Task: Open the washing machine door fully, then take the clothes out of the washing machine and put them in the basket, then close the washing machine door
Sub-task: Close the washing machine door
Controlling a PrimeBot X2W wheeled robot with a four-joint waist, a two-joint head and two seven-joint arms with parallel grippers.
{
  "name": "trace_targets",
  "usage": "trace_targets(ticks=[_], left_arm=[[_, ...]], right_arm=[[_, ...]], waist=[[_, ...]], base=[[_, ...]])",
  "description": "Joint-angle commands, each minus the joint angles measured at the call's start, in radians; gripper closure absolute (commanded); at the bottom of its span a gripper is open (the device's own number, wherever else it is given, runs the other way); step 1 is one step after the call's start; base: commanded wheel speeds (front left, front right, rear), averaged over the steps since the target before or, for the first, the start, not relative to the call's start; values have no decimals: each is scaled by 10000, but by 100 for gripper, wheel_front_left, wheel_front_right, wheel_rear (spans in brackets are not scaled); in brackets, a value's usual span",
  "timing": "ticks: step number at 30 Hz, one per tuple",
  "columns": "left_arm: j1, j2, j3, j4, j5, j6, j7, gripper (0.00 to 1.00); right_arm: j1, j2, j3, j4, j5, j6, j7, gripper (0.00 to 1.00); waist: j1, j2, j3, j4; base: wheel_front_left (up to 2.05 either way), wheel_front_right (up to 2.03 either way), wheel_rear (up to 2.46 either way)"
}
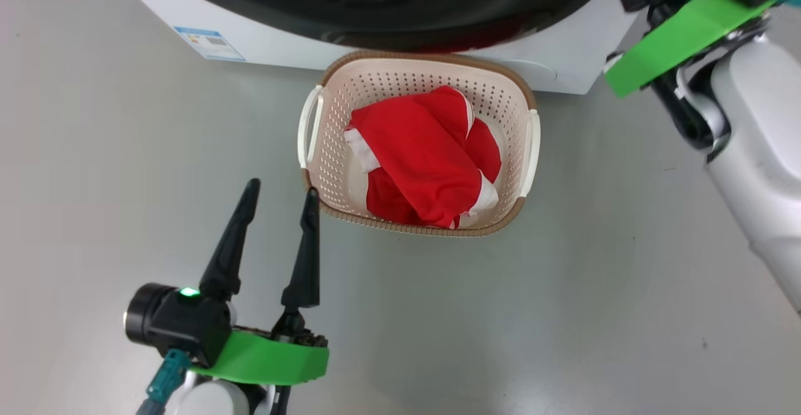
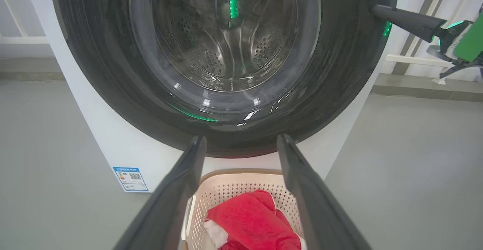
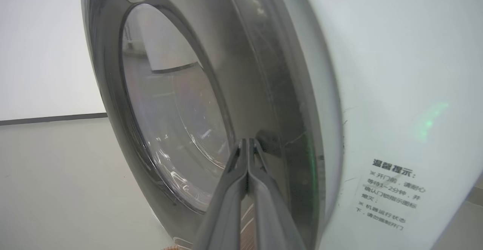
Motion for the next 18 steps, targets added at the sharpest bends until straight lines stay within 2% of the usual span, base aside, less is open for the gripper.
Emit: trace_targets(ticks=[1, 9, 18], left_arm=[[-158, 95, 222, -129, 12, -66, -77, 0], [-344, 84, 164, -20, 31, -123, -77, 0], [-387, 81, 385, 32, 128, -140, -78, 0]], right_arm=[[-263, 5, -25, -66, 187, -11, -63, 100], [-1143, -252, 60, 400, 544, -11, -63, 100], [-1317, -305, 446, 694, 513, -11, -63, 100]], waist=[[0, 0, 95, 73], [0, 0, 295, 223], [0, 0, 151, 248]], base=[[0, 0, 0], [0, 0, 0], [0, 0, 0]])
